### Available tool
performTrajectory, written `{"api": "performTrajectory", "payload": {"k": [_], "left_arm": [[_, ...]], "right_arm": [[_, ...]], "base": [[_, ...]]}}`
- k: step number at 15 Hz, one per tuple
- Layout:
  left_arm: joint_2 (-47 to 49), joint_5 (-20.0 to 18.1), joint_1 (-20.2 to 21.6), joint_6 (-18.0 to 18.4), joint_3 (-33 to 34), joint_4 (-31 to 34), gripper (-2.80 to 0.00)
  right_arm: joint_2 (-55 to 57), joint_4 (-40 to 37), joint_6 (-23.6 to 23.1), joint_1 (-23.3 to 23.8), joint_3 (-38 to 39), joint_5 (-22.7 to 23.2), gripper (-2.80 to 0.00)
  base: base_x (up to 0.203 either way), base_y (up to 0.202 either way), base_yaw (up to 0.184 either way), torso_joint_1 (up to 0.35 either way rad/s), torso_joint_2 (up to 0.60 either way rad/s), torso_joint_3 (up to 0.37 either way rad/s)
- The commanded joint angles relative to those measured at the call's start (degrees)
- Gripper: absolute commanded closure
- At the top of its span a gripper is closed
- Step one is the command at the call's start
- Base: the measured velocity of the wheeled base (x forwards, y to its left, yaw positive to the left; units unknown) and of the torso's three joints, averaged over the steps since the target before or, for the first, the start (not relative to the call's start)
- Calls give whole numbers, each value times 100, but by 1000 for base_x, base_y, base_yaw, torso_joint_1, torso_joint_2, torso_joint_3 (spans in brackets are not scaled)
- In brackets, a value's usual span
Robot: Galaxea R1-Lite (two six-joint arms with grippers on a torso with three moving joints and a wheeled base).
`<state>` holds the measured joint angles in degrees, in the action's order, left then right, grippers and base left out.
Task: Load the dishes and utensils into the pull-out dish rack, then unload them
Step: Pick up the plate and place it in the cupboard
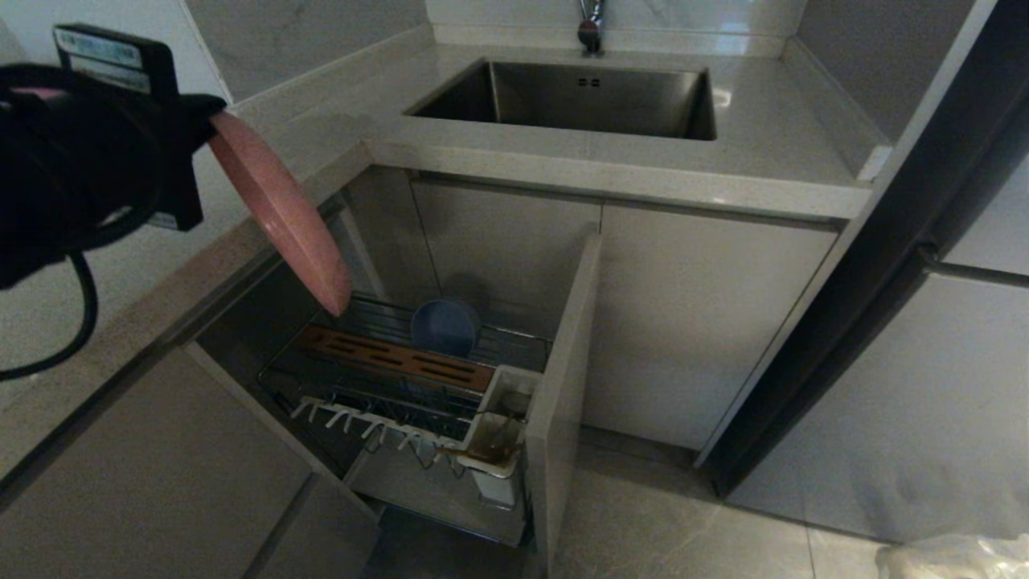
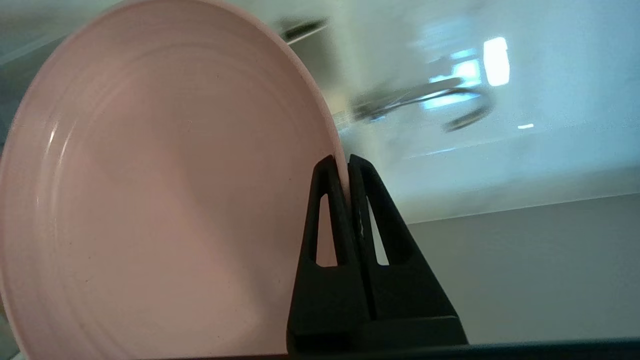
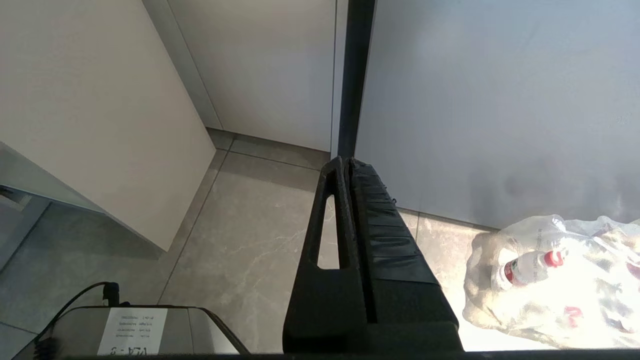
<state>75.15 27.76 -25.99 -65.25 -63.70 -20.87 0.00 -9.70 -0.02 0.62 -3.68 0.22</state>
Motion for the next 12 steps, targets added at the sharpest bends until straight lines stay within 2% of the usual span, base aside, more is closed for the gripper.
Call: {"api": "performTrajectory", "payload": {"k": [1,2,5,8,10,12], "left_arm": [[87,84,-129,-78,378,-78,0],[226,227,-244,-93,547,-325,0],[758,966,-760,-68,902,-1364,0],[1273,1513,-1062,-76,1077,-1888,0],[1547,1753,-1151,-77,1350,-2363,0],[1668,1849,-1166,-75,1470,-2439,0]], "right_arm": [[0,-5,2,-1,-1,4,0],[0,-5,-6,-1,-1,4,0],[0,-5,-5,-1,-1,4,0],[0,-5,2,-1,-1,4,0],[0,-5,-5,-1,-1,4,0],[0,-5,-6,-1,-1,4,0]], "base": [[0,0,0,0,0,0],[0,0,0,0,0,0],[0,0,0,0,0,0],[0,0,0,0,0,0],[0,0,0,0,0,0],[0,0,0,0,0,0]]}}
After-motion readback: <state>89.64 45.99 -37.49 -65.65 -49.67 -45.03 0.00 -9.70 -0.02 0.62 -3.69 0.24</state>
